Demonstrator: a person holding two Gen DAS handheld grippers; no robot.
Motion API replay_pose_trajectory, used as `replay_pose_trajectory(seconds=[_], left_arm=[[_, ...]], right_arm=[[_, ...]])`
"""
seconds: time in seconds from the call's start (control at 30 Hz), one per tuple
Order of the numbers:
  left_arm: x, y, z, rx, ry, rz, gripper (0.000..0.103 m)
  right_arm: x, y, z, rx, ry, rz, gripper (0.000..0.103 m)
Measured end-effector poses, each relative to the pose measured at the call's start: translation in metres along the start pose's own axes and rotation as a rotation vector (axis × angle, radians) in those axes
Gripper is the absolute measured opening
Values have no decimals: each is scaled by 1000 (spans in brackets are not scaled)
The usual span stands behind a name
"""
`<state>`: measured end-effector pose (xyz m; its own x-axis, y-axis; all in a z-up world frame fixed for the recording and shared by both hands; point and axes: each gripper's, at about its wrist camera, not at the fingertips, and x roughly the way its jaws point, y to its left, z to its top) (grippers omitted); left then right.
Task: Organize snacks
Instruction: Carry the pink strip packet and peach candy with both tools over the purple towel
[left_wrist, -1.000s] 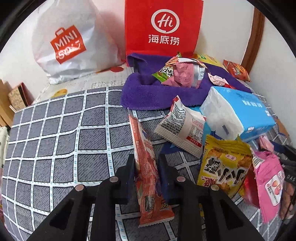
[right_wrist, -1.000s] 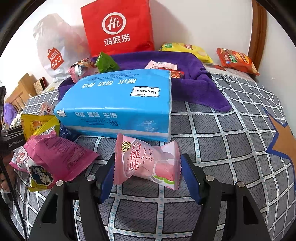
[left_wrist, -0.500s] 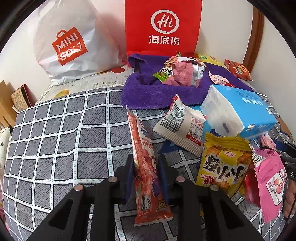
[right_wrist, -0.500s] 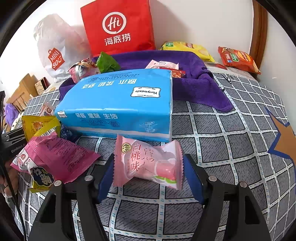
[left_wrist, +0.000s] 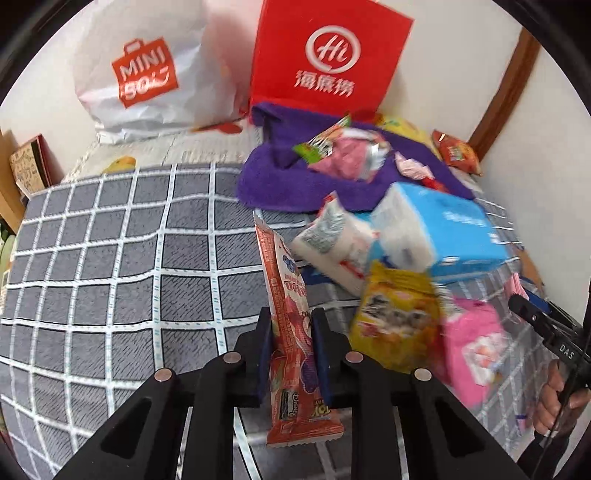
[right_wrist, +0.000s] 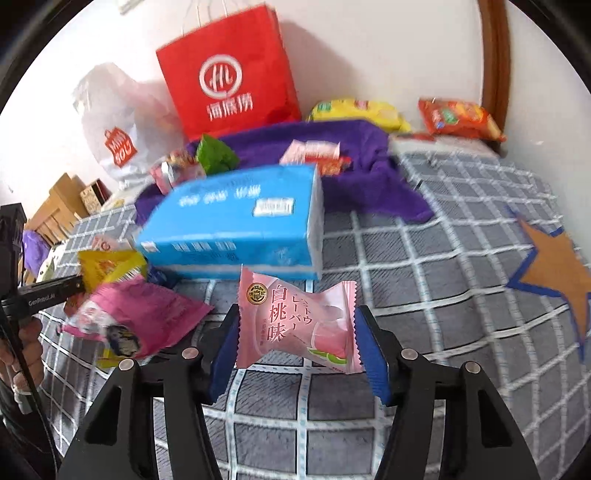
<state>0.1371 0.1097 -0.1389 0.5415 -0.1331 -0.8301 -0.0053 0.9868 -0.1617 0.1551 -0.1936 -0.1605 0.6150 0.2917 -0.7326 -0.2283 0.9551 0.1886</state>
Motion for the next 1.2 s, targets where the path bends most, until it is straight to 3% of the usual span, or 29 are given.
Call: replay_pose_trajectory(seconds=[0.23, 0.53, 1.2], left_arm=[[-40, -22, 14, 17, -23, -86, 20], [-54, -54, 45, 49, -46, -129, 20], [-30, -82, 138, 82, -36, -98, 20]], right_arm=[[-37, 3, 20, -1, -60, -6, 59], [-62, 20, 67, -73, -142, -15, 59], [-21, 35, 175, -133, -172, -3, 59]])
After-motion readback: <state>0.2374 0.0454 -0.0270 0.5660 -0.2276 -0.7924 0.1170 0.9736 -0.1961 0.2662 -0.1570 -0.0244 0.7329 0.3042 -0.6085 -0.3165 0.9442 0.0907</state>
